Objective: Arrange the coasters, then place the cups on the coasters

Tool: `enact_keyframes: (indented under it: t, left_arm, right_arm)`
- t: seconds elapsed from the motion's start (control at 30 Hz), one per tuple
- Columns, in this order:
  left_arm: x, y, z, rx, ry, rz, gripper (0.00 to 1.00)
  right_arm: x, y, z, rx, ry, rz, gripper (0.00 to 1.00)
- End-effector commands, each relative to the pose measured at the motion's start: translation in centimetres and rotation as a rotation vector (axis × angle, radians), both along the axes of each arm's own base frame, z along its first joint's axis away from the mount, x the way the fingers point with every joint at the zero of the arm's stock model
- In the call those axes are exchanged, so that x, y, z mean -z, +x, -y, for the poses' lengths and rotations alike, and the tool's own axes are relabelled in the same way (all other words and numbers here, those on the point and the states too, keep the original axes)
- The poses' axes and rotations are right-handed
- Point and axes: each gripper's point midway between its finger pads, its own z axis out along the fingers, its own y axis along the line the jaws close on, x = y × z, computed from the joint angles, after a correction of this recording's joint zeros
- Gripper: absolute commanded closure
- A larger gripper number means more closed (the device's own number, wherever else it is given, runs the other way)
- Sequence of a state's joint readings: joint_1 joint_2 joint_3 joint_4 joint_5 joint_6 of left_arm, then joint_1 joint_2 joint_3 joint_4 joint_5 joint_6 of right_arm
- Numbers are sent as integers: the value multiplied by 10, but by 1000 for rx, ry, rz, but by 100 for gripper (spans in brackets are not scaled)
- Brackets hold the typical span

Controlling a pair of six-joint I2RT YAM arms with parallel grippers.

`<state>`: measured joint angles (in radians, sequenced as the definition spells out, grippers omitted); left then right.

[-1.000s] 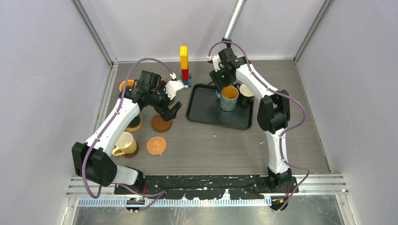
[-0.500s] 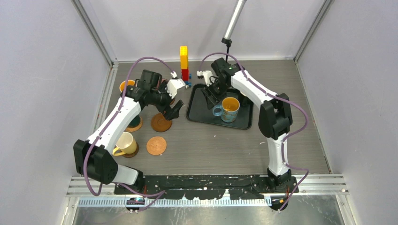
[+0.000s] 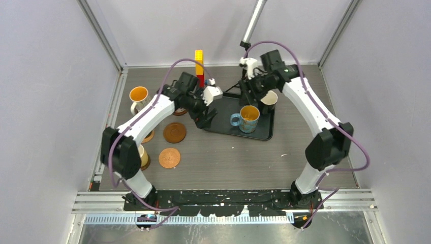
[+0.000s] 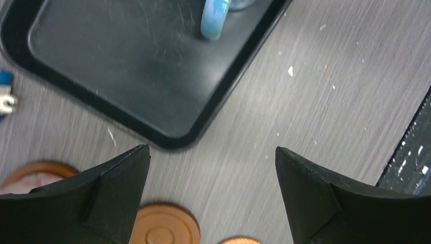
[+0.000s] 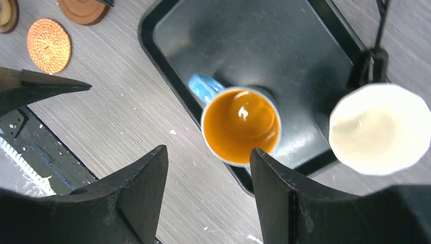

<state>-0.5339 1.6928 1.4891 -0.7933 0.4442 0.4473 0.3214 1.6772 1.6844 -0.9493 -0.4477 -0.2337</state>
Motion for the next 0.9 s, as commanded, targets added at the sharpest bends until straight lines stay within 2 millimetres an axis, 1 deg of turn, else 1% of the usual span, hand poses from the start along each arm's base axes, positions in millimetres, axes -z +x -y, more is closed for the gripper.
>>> enact_keyframes:
  t: [0.0,0.03,0.17,0.47,0.57,0.67,0.87]
  left_arm:
    - [-2,16,38,34,-5,25,6]
    - [1,18,44,43,5,26,6]
    - [23,24,70,85,61,30,7]
    - [45,43,127,154,79,71,10]
    - [54,44,141,176,83,71,13]
    - [61,46,150,186,88,74,18]
    - [67,41,158,206,78,57,33]
  right_arm:
    - [-14,-14,23,87,51,15,34]
    - [-12,-17,30,119,56,12,34]
    - [-20,-18,63,242,85,31,32]
    - [-29,-16,118,419,126,42,30]
    - [-31,-17,128,444,133,49,29]
    - [-31,-18,133,453,134,53,29]
    - [-28,-20,139,462,139,48,29]
